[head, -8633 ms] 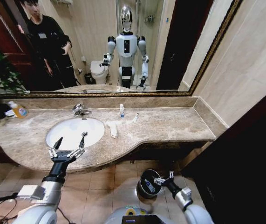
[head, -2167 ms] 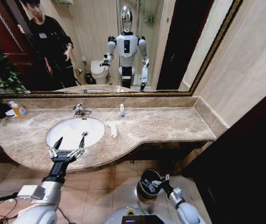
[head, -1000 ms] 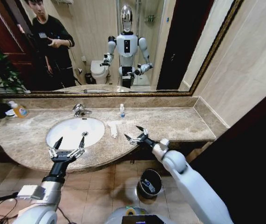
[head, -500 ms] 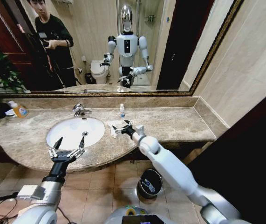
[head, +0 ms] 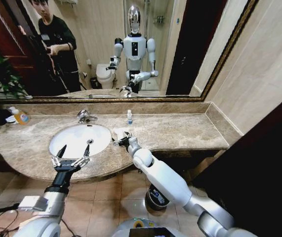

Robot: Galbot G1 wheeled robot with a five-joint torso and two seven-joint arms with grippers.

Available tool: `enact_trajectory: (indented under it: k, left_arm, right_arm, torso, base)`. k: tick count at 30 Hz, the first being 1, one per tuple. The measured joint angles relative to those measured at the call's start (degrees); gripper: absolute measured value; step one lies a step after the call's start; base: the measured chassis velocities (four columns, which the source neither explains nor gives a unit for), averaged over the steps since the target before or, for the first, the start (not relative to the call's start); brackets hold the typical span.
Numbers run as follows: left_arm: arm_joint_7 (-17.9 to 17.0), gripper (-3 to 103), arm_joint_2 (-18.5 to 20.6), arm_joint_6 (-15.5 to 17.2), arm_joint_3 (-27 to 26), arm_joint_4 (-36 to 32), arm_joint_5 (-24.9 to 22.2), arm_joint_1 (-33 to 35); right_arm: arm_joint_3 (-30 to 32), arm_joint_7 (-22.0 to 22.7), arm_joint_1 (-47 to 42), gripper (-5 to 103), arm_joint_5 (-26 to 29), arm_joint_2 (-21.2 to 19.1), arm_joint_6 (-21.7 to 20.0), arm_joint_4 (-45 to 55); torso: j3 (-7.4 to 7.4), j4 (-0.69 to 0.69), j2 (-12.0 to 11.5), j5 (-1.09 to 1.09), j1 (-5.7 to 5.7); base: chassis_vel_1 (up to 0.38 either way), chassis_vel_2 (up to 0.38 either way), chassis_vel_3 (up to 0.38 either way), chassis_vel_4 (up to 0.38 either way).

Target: Pick up the trash from the sink and place it in the trash bin.

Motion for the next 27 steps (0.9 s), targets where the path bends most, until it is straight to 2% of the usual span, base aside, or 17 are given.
enact_trajectory:
  k: [2,3,6,8,10,11,14,16,18,19,23,27]
  left_arm:
    - [0.0,100,0.0,0.0,0.0,0.0,0.0,0.0]
    - [0.0,100,0.0,0.0,0.0,0.0,0.0,0.0]
    - [0.0,100,0.0,0.0,0.0,0.0,0.0,0.0]
    - [0.0,100,0.0,0.0,0.0,0.0,0.0,0.0]
    - [0.0,100,0.0,0.0,0.0,0.0,0.0,0.0]
    - [0.0,100,0.0,0.0,0.0,0.0,0.0,0.0]
    - [0.0,100,0.0,0.0,0.0,0.0,0.0,0.0]
    - [0.0,100,0.0,0.0,0.0,0.0,0.0,0.0]
    - [0.0,100,0.0,0.0,0.0,0.0,0.0,0.0]
    - [0.0,100,0.0,0.0,0.0,0.0,0.0,0.0]
    - [0.0,100,0.0,0.0,0.0,0.0,0.0,0.0]
    - [0.0,100,0.0,0.0,0.0,0.0,0.0,0.0]
  right_arm:
    - [0.1,-0.1,-0.5,82,-0.2,-0.2,0.0,-0.2]
    - [0.1,-0.1,-0.5,82,-0.2,-0.2,0.0,-0.2]
    - [0.8,-0.6,-1.4,66,-1.0,-0.6,0.2,-0.6]
    - [0.9,-0.6,-1.6,66,-1.1,-0.8,0.2,-0.6]
    - [1.3,-0.6,-1.9,55,-1.2,-1.4,0.4,-0.4]
    - [1.3,-0.6,-1.9,55,-1.2,-1.4,0.4,-0.4]
    - [1.6,-0.6,-2.3,38,-1.2,-2.3,0.8,0.6]
    - [1.7,-0.6,-2.4,38,-1.2,-2.5,0.8,0.9]
    - [1.8,-0.6,-2.8,27,-1.1,-3.2,0.8,1.9]
    - [1.8,-0.6,-2.8,27,-1.1,-3.2,0.8,1.9]
    - [3.0,-1.1,-4.5,5,-0.9,-4.3,1.3,4.5]
    - [5.6,-2.1,-6.6,1,0.0,-6.3,1.5,8.5]
  torso:
    - [0.00,0.00,0.0,0.00,0.00]
    - [0.00,0.00,0.0,0.00,0.00]
    - [0.00,0.00,0.0,0.00,0.00]
    - [0.00,0.00,0.0,0.01,0.00]
    - [0.00,0.00,0.0,0.01,0.00]
    - [0.00,0.00,0.0,0.01,0.00]
    - [0.00,0.00,0.0,0.01,0.00]
    - [0.00,0.00,0.0,0.01,0.00]
    - [0.00,0.00,0.0,0.00,0.00]
    - [0.00,0.00,0.0,0.00,0.00]
    - [0.00,0.00,0.0,0.01,0.00]
    - [0.00,0.01,0.0,0.01,0.00]
  base:
    - [0.000,0.000,0.000,0.000]
    - [0.000,0.000,0.000,0.000]
    - [0.000,0.000,0.000,0.000]
    - [0.000,0.000,0.000,0.000]
    - [0.000,0.000,0.000,0.000]
    - [0.000,0.000,0.000,0.000]
    - [0.000,0.000,0.000,0.000]
    - [0.000,0.000,0.000,0.000]
    - [0.000,0.000,0.000,0.000]
    - [0.000,0.000,0.000,0.000]
    - [0.000,0.000,0.000,0.000]
    - [0.000,0.000,0.000,0.000]
